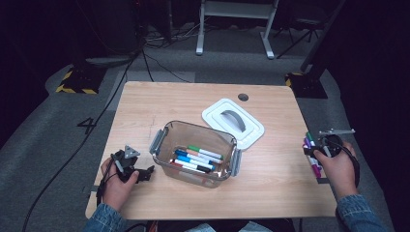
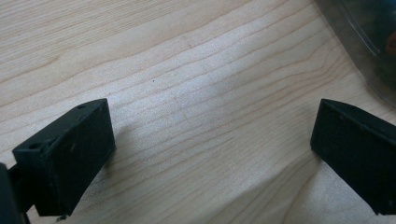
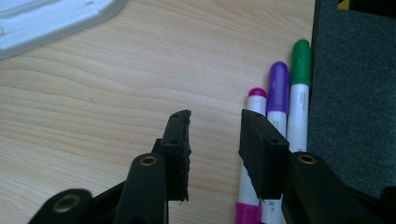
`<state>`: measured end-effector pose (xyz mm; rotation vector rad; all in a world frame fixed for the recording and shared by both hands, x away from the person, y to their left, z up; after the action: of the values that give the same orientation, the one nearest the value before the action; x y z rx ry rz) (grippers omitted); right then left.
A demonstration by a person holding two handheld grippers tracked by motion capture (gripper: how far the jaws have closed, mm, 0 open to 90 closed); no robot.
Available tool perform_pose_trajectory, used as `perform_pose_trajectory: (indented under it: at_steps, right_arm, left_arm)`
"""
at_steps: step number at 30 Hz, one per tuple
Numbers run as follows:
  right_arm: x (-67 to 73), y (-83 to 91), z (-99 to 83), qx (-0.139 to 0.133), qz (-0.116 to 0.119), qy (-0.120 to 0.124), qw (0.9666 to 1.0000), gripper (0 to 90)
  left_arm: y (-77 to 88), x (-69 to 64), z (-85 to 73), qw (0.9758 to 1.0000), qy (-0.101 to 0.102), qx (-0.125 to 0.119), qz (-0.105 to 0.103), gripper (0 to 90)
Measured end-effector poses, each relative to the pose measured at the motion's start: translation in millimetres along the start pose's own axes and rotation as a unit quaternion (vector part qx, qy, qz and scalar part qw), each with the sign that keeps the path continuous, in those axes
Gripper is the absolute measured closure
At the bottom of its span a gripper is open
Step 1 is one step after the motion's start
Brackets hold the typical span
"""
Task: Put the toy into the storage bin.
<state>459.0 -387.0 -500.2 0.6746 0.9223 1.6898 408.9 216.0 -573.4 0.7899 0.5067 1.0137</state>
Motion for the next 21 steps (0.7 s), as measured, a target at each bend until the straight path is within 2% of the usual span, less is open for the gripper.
perform_pose_trajectory:
  at_steps: [10,18,21]
  right_arm:
    - [-13.1,-19.0,-18.4,0.024,-0.006,-0.019,0.9995,65.8]
    - [-18.8,-28.9,-23.0,0.032,-0.02,-0.016,0.9992,67.1]
    - [-18.0,-30.9,-25.2,0.04,-0.018,-0.016,0.9989,67.9]
  left_arm:
    - [0.0,0.0,0.0,1.0,0.0,0.0,0.0,0.1]
    - [0.0,0.0,0.0,1.0,0.0,0.0,0.0,0.1]
    - [0.0,0.0,0.0,1.0,0.0,0.0,0.0,0.1]
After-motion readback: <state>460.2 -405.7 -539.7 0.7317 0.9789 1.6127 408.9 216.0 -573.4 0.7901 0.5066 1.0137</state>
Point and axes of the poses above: each handheld gripper's, and its own axes: y roughly backward along the jaws, z roughly out of its top, x roughly to its left, the point moved 9 cm from there along -y, roughly forward along the jaws, and after that the axes turned 3 degrees about x, right-handed, at the moved point
